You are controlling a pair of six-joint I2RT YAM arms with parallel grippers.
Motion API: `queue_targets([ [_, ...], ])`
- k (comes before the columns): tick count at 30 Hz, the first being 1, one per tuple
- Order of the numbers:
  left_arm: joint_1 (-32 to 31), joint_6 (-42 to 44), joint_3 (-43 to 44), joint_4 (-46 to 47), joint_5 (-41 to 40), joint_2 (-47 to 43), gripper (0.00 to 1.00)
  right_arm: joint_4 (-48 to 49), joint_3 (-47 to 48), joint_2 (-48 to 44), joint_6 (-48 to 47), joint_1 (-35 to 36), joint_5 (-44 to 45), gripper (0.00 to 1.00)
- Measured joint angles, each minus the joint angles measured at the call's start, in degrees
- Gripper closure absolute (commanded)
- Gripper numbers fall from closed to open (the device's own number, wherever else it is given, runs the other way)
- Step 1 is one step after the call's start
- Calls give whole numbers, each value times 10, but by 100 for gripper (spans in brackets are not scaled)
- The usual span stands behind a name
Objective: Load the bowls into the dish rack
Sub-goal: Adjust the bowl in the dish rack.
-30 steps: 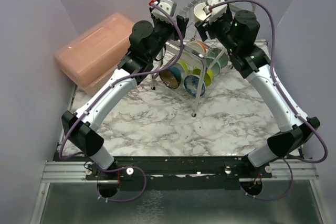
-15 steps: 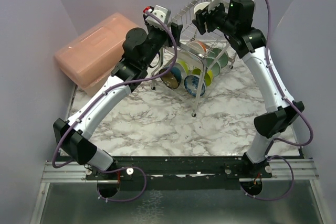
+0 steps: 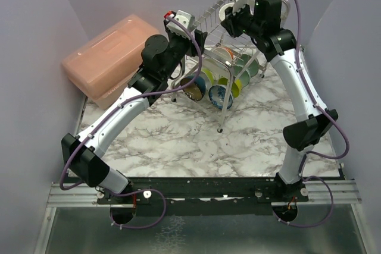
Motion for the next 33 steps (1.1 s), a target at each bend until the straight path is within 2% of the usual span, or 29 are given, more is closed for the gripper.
queue_targets([
  [3,0,0,-7,8,0,-3,31,0,3,1,2,0,2,99],
  [10,0,1,-14,18,0,-8,32,0,9,1,19,-2,6,99],
  [16,0,2,-17,38,4,-8,32,10,2,-9,88,-2,3,99],
  [20,0,4,-17,49,14,-8,25,27,-15,-31,165,-4,-19,99],
  [24,0,14,-17,52,29,-7,16,73,-74,-73,264,-16,-59,99],
  [33,2,33,-5,44,68,-3,13,251,-231,-148,519,-76,-164,99],
])
